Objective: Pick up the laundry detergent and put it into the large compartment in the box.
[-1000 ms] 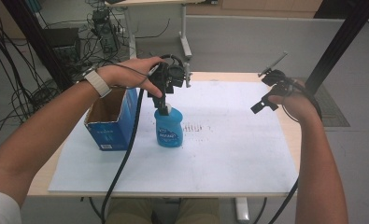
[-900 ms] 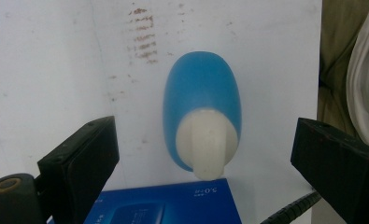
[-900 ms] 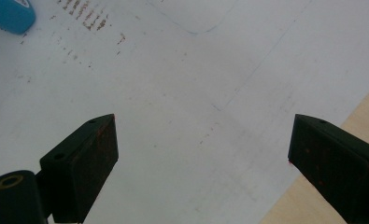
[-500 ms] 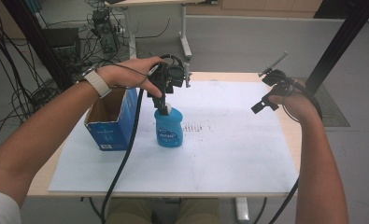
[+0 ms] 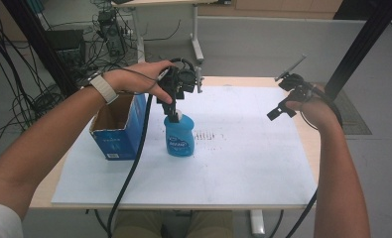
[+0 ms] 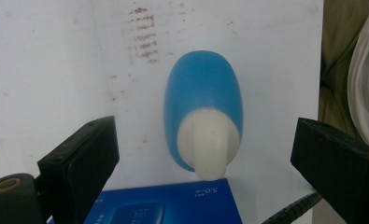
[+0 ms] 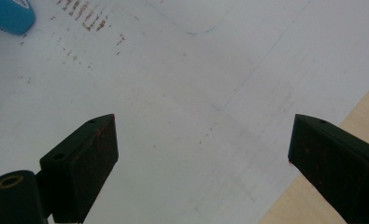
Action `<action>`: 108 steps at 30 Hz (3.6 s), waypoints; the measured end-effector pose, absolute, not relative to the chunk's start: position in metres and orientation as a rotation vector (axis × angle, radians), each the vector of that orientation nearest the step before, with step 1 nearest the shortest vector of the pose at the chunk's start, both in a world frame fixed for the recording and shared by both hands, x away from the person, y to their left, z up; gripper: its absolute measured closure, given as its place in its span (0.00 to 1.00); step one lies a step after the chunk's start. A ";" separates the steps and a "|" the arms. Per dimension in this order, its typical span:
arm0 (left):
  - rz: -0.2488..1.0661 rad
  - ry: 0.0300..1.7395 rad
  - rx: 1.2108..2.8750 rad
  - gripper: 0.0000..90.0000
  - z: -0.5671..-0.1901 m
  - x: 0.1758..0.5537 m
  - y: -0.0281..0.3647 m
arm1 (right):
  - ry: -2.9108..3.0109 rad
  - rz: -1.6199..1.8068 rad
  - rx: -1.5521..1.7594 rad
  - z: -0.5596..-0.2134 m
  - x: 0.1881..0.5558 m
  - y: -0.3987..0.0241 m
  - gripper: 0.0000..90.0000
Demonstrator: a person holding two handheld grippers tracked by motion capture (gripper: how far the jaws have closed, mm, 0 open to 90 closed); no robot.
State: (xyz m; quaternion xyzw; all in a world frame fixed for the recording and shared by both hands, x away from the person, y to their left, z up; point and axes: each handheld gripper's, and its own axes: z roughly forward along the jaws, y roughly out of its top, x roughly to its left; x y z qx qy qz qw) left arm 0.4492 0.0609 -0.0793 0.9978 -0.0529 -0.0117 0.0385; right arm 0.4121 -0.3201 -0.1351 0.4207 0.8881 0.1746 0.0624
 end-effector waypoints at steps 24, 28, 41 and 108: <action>-0.035 -0.158 3.058 0.09 -0.081 0.450 0.060 | 2.687 0.531 1.276 -0.137 0.413 -0.322 0.09; -0.034 -0.155 3.055 0.09 -0.081 0.450 0.061 | 2.685 0.532 1.280 -0.137 0.413 -0.322 0.09; -0.031 -0.144 3.062 0.09 -0.089 0.448 0.060 | 2.684 0.536 1.278 -0.137 0.411 -0.322 0.09; 0.023 -0.174 3.098 0.21 -0.153 0.439 0.051 | 2.699 0.552 1.286 -0.152 0.414 -0.322 0.09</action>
